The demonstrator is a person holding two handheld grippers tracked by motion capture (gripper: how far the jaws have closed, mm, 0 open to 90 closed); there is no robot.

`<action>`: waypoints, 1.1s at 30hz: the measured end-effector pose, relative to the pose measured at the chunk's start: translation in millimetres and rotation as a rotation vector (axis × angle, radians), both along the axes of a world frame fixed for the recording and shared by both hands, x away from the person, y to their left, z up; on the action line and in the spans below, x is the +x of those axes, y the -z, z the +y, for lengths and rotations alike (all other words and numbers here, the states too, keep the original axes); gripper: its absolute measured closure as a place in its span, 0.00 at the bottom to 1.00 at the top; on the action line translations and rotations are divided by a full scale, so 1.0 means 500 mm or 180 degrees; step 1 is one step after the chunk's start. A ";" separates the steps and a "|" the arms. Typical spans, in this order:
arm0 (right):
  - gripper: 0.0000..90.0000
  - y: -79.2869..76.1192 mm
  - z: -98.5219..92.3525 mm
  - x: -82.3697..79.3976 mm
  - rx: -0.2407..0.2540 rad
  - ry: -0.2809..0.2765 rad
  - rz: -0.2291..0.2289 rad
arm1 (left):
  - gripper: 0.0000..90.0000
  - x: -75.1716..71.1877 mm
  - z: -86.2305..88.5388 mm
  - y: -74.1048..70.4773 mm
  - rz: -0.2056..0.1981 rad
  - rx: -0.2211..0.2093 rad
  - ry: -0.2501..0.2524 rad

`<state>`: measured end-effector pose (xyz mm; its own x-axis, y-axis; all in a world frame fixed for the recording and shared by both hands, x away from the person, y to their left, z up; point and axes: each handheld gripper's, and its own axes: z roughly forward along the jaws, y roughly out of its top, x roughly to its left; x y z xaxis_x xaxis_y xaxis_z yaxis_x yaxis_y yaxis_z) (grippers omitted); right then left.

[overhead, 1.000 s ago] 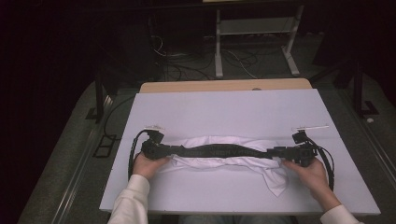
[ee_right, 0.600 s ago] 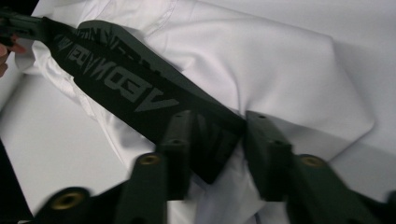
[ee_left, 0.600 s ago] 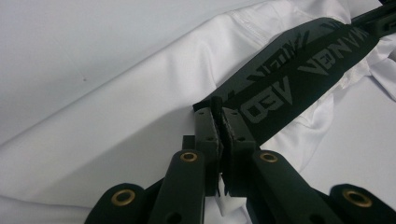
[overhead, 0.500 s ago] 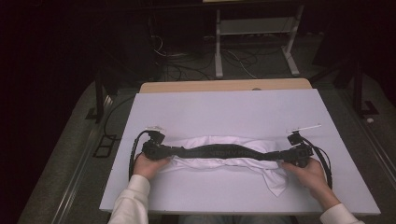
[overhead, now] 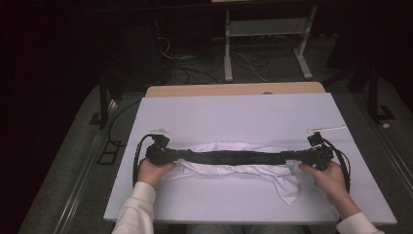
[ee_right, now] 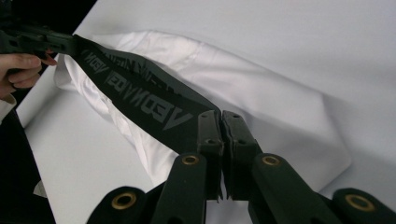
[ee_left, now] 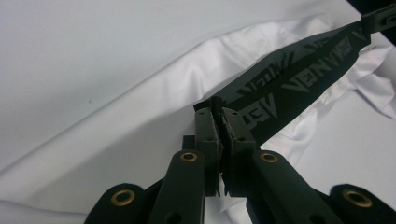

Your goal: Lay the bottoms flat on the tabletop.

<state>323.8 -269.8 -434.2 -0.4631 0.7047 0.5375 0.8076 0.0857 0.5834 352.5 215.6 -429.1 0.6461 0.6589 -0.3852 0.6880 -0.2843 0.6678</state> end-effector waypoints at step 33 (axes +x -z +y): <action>0.96 -0.170 -0.015 0.157 0.0081 0.0153 -0.0502 | 0.95 0.097 -0.007 -0.162 -0.0476 -0.0163 -0.0295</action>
